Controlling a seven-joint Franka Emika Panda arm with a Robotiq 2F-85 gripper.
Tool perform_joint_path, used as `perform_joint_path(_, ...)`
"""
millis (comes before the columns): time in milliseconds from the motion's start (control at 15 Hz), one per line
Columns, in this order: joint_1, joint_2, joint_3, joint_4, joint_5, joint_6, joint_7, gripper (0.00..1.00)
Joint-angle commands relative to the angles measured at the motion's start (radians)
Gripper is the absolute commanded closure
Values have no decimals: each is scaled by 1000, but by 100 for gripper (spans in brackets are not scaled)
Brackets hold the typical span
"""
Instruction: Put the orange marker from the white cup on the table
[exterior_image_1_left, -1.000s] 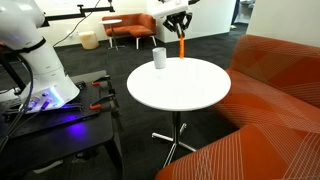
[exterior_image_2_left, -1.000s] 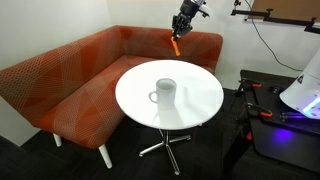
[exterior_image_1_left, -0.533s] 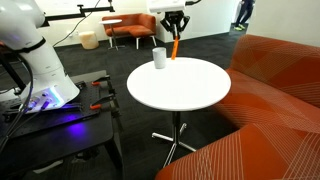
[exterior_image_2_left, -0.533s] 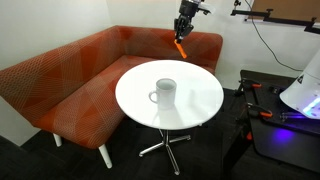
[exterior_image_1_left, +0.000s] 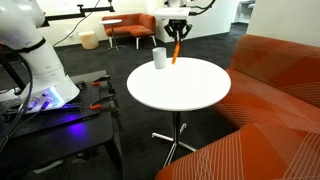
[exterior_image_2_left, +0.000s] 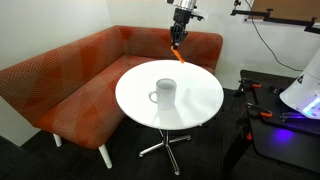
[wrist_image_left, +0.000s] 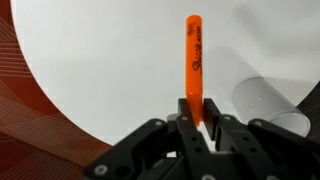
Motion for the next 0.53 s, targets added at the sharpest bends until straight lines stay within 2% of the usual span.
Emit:
perform_joint_path(0,-23,85,33,66,-11,11,36,95)
perform_joint_path(467,-29,214,49,140,-81,-12,124,95)
